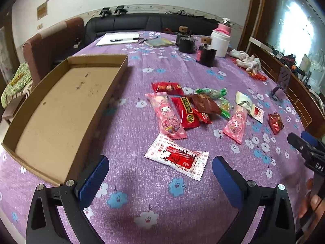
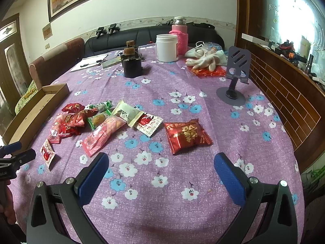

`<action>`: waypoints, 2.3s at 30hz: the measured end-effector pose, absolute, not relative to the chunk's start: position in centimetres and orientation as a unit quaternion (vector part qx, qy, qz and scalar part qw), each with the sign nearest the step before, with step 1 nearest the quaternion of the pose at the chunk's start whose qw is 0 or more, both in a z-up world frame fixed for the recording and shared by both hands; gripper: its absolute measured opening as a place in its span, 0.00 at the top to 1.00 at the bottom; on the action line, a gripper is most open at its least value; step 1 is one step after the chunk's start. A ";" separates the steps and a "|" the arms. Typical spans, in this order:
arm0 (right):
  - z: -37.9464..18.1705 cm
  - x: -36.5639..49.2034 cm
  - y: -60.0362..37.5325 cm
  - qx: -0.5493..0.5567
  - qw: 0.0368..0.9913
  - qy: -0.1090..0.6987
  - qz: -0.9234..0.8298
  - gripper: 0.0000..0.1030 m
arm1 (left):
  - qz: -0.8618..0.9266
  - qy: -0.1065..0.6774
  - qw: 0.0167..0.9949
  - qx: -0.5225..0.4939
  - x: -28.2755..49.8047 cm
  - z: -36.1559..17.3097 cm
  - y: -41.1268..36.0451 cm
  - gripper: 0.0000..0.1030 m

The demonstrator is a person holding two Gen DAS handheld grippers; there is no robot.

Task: Organize snacks
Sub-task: 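Move both tools toward the scattered snack packets on the table, then grasp the white-red strip packet with left tool while right tool grasps red packet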

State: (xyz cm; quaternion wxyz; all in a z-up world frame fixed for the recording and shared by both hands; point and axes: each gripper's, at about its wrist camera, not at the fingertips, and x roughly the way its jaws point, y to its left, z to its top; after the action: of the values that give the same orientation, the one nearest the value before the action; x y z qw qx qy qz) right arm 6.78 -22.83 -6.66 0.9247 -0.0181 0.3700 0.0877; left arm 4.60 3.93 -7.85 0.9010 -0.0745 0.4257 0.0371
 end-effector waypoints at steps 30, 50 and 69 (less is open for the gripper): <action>-8.4 11.4 -24.3 -0.012 0.912 0.403 0.068 0.00 | 0.124 0.467 0.869 -0.107 7.5 -10.2 2.5 0.00; -10.5 16.5 -24.1 -0.049 0.890 0.444 0.090 0.00 | 0.138 0.464 0.867 -0.117 9.7 -11.1 2.7 0.00; -10.8 16.5 -24.5 -0.038 0.886 0.451 0.101 0.00 | 0.111 0.478 0.866 -0.095 8.2 -10.7 1.4 0.14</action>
State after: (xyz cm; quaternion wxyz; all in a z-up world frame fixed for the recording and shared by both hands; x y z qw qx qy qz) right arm 16.50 -24.54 -10.78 0.8862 -0.0376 0.4506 0.1011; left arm 8.24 1.38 -10.66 0.8664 -0.0947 0.4775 0.1109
